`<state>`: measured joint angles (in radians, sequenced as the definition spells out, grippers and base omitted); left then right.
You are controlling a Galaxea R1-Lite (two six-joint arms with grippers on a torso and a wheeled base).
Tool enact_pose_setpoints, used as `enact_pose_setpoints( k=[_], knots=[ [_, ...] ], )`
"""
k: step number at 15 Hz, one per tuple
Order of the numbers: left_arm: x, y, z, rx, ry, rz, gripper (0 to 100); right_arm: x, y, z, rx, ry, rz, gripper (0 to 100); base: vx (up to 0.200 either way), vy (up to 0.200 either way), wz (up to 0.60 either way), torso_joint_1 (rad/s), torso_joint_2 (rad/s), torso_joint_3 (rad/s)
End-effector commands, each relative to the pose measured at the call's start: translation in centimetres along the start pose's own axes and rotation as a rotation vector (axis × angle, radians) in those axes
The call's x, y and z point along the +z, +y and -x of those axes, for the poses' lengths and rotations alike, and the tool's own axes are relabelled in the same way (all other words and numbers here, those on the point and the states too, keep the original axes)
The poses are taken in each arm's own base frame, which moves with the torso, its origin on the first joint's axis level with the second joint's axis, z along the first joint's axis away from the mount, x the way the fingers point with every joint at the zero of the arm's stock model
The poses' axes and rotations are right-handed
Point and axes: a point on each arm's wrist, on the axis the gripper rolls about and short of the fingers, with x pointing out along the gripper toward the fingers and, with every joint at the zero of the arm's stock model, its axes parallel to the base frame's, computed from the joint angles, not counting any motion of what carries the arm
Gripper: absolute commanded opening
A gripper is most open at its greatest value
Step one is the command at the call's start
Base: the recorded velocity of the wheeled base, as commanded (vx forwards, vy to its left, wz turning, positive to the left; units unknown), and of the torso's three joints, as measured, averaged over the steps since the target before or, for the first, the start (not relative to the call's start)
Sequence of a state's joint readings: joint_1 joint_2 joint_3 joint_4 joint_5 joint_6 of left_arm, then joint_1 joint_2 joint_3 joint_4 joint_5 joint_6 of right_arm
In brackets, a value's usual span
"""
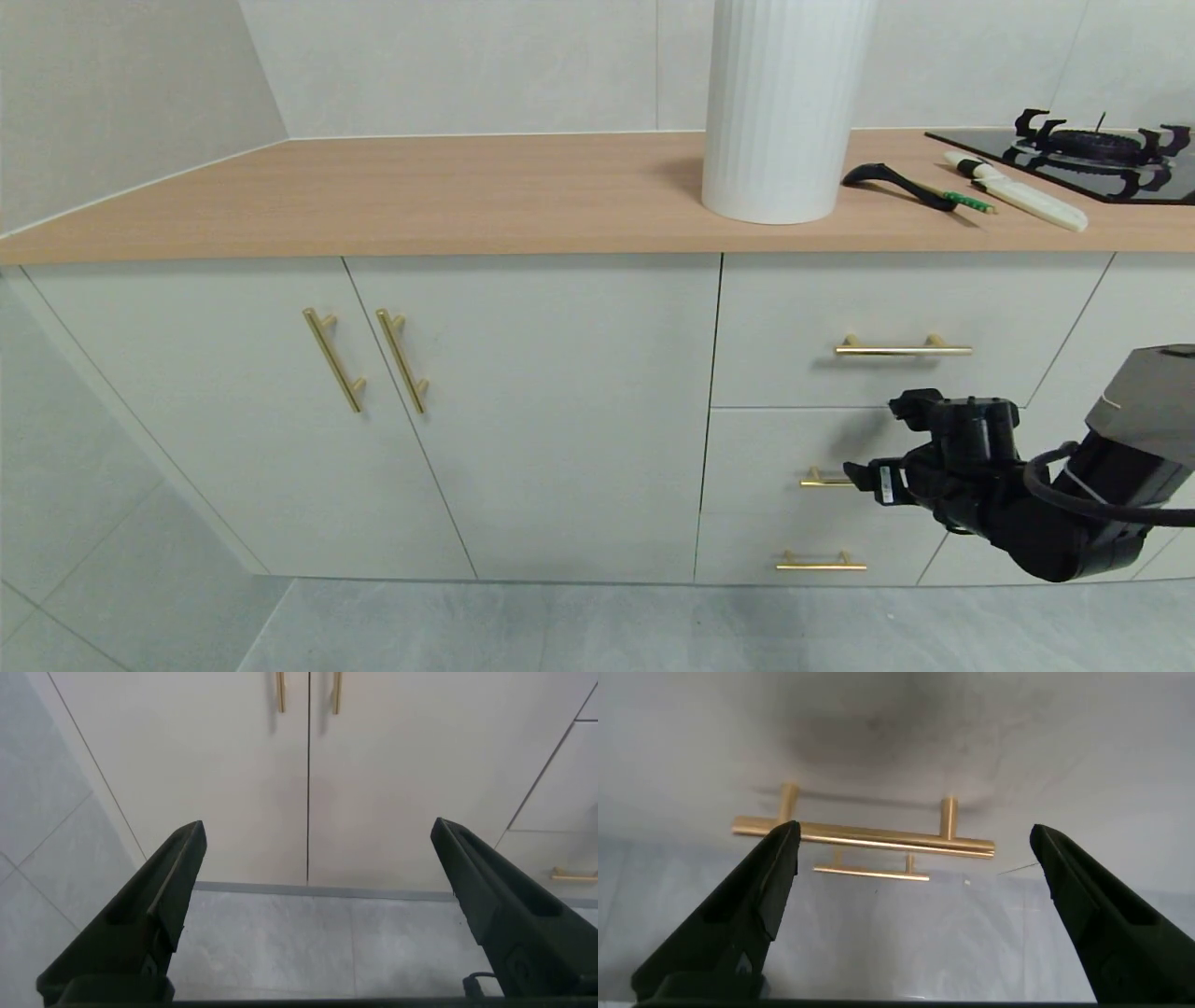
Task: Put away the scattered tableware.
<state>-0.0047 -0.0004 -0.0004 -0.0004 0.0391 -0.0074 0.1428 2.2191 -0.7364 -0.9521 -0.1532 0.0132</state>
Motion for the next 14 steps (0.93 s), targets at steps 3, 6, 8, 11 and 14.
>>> enact_pose_setpoints(
  k=[3,6,8,11,14],
  knots=[
    [0.0,0.0,0.0,0.001,0.001,0.0,100,-1.6,0.0,-3.1,-0.032,-0.02,-0.067,100,0.0,0.0,0.0,0.0,0.0,0.0],
    [0.0,0.0,0.0,0.001,0.001,0.0,100,-1.8,0.1,-3.5,-0.035,-0.016,-0.068,100,0.0,0.0,0.0,0.0,0.0,0.0],
    [0.0,0.0,0.0,0.001,0.001,0.0,100,-2.2,0.3,-4.0,-0.034,-0.014,-0.067,100,0.0,0.0,0.0,0.0,0.0,0.0],
    [0.0,0.0,0.0,0.001,0.001,0.0,100,-2.4,0.4,-4.2,-0.031,-0.03,-0.067,100,0.0,0.0,0.0,0.0,0.0,0.0],
    [0.0,0.0,0.0,0.001,0.001,0.0,100,-2.8,0.4,-4.1,-0.032,-0.01,-0.057,100,0.0,0.0,0.0,0.0,0.0,0.0]
  ],
)
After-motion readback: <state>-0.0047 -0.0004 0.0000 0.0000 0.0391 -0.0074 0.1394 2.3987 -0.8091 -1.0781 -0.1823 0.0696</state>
